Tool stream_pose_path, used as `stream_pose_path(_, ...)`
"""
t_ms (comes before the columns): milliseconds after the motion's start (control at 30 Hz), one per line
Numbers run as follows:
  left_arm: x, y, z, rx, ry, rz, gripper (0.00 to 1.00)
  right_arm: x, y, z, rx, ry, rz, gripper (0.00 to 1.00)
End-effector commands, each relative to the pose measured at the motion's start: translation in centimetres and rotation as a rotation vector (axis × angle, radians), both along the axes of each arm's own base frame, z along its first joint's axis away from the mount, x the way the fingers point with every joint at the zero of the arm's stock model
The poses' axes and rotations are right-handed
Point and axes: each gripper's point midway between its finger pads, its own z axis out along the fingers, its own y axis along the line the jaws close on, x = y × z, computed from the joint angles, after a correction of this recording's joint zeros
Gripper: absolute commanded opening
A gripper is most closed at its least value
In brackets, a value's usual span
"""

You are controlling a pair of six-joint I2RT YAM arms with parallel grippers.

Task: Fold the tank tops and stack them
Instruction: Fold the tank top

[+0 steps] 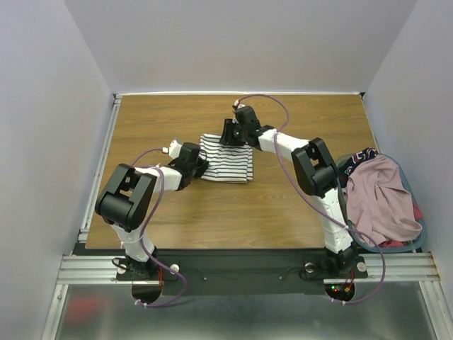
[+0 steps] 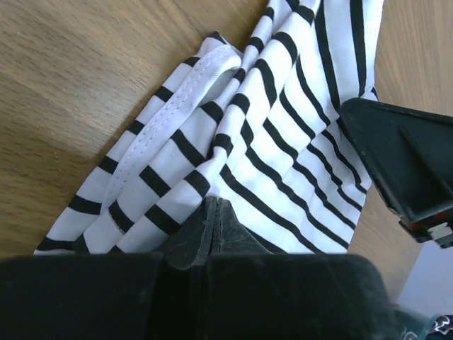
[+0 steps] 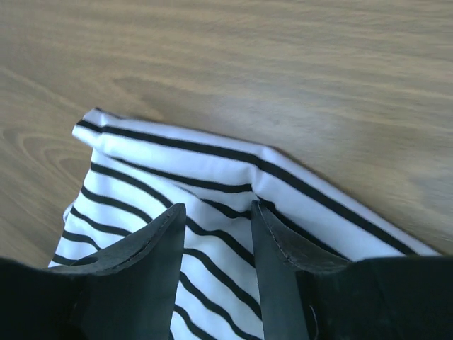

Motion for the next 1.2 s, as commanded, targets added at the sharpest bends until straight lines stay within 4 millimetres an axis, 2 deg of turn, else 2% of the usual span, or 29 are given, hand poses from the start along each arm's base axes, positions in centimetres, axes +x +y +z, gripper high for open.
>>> stream_pose_path(0, -0.3, 1.2, -1.4, 0.015, 0.041, 0.028, 0.0, 2.1, -3.1, -0.2, 0.1, 0.073, -0.121, 0.48)
stream_pose_path(67, -0.1, 1.5, -1.2, 0.018, 0.035, 0.027, 0.01, 2.4, -4.9, -0.4, 0.113, 0.096, -0.175, 0.48)
stream_pose_path(100, 0.2, 2.0, -1.0, 0.019, 0.03, 0.038, 0.01, 1.7, -5.7, -1.5, 0.098, 0.123, -0.189, 0.48)
stream_pose_path(133, 0.5, 2.3, -0.9, 0.025, 0.028, 0.04, 0.01, 1.5, -6.5, -1.7, 0.099, 0.134, -0.21, 0.48)
stream_pose_path(167, 1.1, 2.4, -0.4, 0.035, 0.015, 0.029, 0.01, 1.4, -6.8, -0.9, 0.109, 0.124, -0.225, 0.48)
stream_pose_path(200, 1.7, 2.4, -0.1, 0.04, 0.004, 0.017, 0.01, -0.1, -7.5, -2.2, 0.093, 0.16, -0.234, 0.48)
stream_pose_path(267, 2.8, 2.9, 0.0, 0.073, 0.015, 0.004, 0.01, -1.6, -7.9, -2.5, 0.122, 0.183, -0.255, 0.48)
stream_pose_path(300, 4.3, 2.4, 0.9, 0.095, -0.01, -0.026, 0.01, -2.1, -7.9, -2.0, 0.151, 0.172, -0.262, 0.48)
stream_pose_path(333, 4.6, 2.4, 1.0, 0.111, 0.001, -0.038, 0.02, -4.4, -8.8, -2.9, 0.167, 0.221, -0.298, 0.48)
stream_pose_path(367, 6.1, 1.9, 1.7, 0.116, -0.017, -0.051, 0.03, -4.9, -8.8, -2.4, 0.206, 0.206, -0.306, 0.48)
stream_pose_path(400, 6.5, 1.5, 1.8, 0.13, -0.022, -0.087, 0.03, -5.9, -8.7, -2.3, 0.236, 0.219, -0.307, 0.48)
stream_pose_path(433, 7.0, 1.1, 2.0, 0.133, -0.024, -0.106, 0.03, -8.2, -8.9, -2.5, 0.283, 0.232, -0.316, 0.48)
stream_pose_path(467, 8.3, 0.4, 2.7, 0.132, -0.041, -0.13, 0.03, -9.5, -8.5, -2.3, 0.315, 0.234, -0.314, 0.48)
stream_pose_path(500, 8.7, 0.2, 2.8, 0.138, -0.04, -0.143, 0.03, -11.0, -8.4, -2.6, 0.335, 0.242, -0.317, 0.48)
stream_pose_path(533, 8.9, -0.1, 2.8, 0.152, -0.042, -0.171, 0.03, -13.9, -7.9, -2.9, 0.358, 0.272, -0.316, 0.48)
stream_pose_path(600, 10.1, -0.9, 3.5, 0.151, -0.065, -0.202, 0.05, -14.9, -7.1, -2.3, 0.391, 0.236, -0.314, 0.48)
stream_pose_path(667, 10.1, -2.1, 4.4, 0.138, -0.082, -0.277, 0.11, -15.2, -7.1, -2.3, 0.389, 0.237, -0.314, 0.48)
stream_pose_path(733, 10.1, -2.4, 5.4, 0.148, -0.105, -0.301, 0.15, -14.5, -7.3, -1.7, 0.367, 0.205, -0.313, 0.48)
stream_pose_path(800, 9.6, -2.6, 7.7, 0.155, -0.158, -0.324, 0.24, -13.7, -7.2, -0.2, 0.335, 0.177, -0.306, 0.48)
stream_pose_path(867, 8.7, -2.4, 8.5, 0.165, -0.171, -0.332, 0.27, -13.5, -7.2, 1.0, 0.324, 0.167, -0.299, 0.48)
stream_pose_path(900, 8.3, -2.2, 10.5, 0.16, -0.21, -0.327, 0.28, -13.2, -7.0, 2.3, 0.335, 0.148, -0.292, 0.48)
stream_pose_path(967, 6.6, -1.3, 11.6, 0.158, -0.228, -0.307, 0.29, -12.7, -6.7, 4.0, 0.34, 0.123, -0.273, 0.48)
stream_pose_path(1000, 5.9, -0.9, 11.6, 0.149, -0.223, -0.29, 0.29, -12.4, -6.4, 5.2, 0.355, 0.105, -0.265, 0.48)
stream_pose_path(1067, 4.8, -0.4, 11.3, 0.144, -0.221, -0.276, 0.27, -12.2, -6.1, 6.2, 0.363, 0.091, -0.244, 0.47)
stream_pose_path(1100, 3.6, 0.0, 10.4, 0.142, -0.196, -0.275, 0.25, -12.1, -5.7, 6.5, 0.369, 0.085, -0.231, 0.47)
stream_pose_path(1133, 3.1, -0.1, 10.1, 0.119, -0.189, -0.271, 0.22, -11.7, -5.6, 6.0, 0.358, 0.09, -0.228, 0.47)
stream_pose_path(1167, 1.8, 0.2, 8.2, 0.11, -0.15, -0.275, 0.19, -11.0, -5.2, 6.5, 0.357, 0.078, -0.217, 0.47)
